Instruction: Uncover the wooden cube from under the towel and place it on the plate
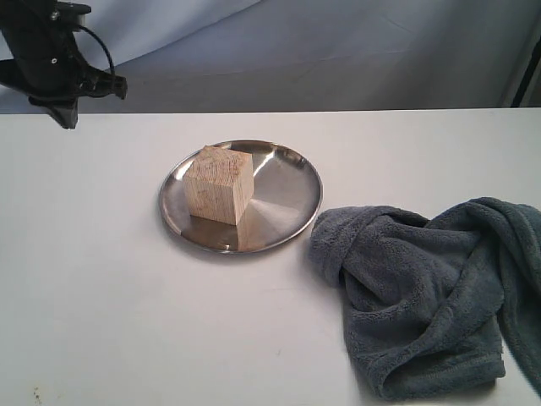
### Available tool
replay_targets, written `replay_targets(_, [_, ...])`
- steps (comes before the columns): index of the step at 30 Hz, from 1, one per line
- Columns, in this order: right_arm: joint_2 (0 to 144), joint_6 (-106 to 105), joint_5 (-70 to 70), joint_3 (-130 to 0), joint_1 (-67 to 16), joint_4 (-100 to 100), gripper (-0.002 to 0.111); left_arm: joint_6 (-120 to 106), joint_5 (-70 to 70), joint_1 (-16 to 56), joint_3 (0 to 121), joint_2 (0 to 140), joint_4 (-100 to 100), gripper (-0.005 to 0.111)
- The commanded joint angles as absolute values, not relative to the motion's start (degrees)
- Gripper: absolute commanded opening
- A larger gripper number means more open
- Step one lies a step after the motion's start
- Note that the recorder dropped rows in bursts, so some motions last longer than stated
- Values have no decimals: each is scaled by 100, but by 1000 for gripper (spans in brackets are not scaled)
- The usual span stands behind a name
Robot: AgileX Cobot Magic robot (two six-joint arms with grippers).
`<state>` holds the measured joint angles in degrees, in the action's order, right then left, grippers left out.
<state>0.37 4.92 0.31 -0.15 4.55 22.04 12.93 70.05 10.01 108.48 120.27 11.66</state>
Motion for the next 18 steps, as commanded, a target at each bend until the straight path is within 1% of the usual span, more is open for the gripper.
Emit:
replay_targets(1, [0, 515, 99, 0, 455, 2232, 3, 1428, 6723, 913, 10077, 11556, 1170, 0])
replay_targets(8, [0, 515, 99, 0, 455, 2232, 3, 1592, 5858, 850, 8695, 10697, 1286, 0])
replay_targets(18, [0, 515, 99, 0, 455, 2232, 3, 2585, 4678, 850, 6940, 9388, 1893, 0])
